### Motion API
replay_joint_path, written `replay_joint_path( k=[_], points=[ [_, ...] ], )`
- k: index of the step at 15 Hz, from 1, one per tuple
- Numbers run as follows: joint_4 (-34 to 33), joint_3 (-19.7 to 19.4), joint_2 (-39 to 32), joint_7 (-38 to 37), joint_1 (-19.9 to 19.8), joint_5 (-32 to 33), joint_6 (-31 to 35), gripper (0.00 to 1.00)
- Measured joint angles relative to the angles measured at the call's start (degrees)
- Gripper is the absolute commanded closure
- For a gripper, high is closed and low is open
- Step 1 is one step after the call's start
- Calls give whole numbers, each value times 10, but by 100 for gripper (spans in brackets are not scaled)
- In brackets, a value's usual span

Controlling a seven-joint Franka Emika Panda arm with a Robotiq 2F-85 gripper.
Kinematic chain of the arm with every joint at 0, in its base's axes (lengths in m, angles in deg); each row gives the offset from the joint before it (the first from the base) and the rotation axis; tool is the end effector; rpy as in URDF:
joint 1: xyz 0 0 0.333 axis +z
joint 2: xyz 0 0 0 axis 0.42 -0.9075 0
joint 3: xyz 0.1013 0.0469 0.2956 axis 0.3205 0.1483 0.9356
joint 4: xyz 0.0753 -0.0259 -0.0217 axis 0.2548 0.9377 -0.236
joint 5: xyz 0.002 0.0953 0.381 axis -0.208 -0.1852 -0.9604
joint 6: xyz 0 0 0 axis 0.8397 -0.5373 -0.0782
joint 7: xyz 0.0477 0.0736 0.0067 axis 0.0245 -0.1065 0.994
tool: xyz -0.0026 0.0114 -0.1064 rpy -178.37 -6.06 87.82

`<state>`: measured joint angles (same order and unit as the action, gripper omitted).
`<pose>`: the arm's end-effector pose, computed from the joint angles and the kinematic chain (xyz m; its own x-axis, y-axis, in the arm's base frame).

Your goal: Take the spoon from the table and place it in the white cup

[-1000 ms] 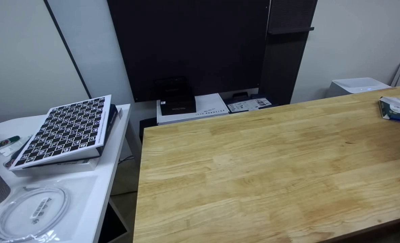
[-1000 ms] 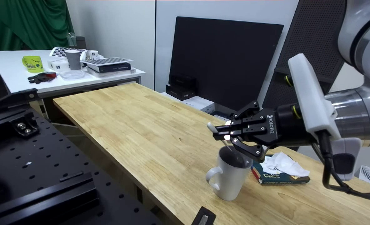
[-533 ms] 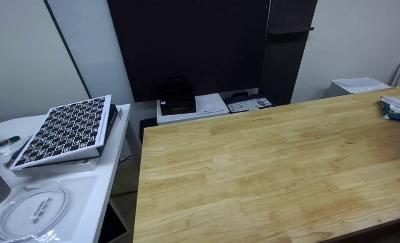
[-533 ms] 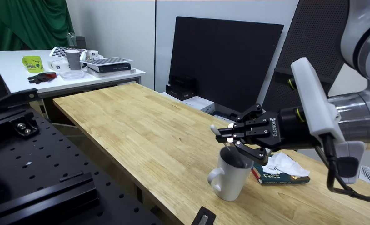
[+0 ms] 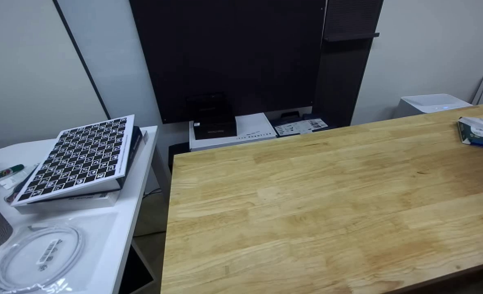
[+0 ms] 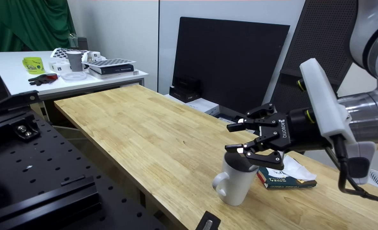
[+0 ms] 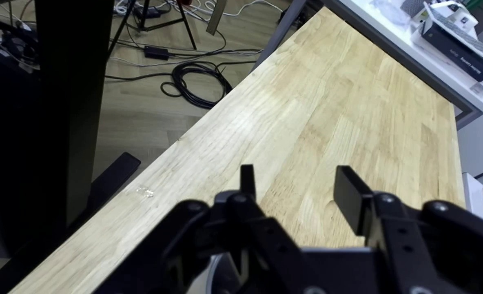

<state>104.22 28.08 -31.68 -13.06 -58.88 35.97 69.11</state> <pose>0.4071 -0.3548 0.0534 0.5451 -0.3576 -0.7583 -0.8267 -0.3794 -0.4153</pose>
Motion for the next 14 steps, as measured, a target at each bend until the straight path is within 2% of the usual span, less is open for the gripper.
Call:
replay_joint_path(
  k=[2,3,7,14],
  points=[
    [-4,2,0,1,2,1,0,2],
    [-6,3,0,3,5,4,1,0],
    [-14,12,3,34,22,48,28,0],
    [9,22,47,74,73,181,172,0]
  ],
)
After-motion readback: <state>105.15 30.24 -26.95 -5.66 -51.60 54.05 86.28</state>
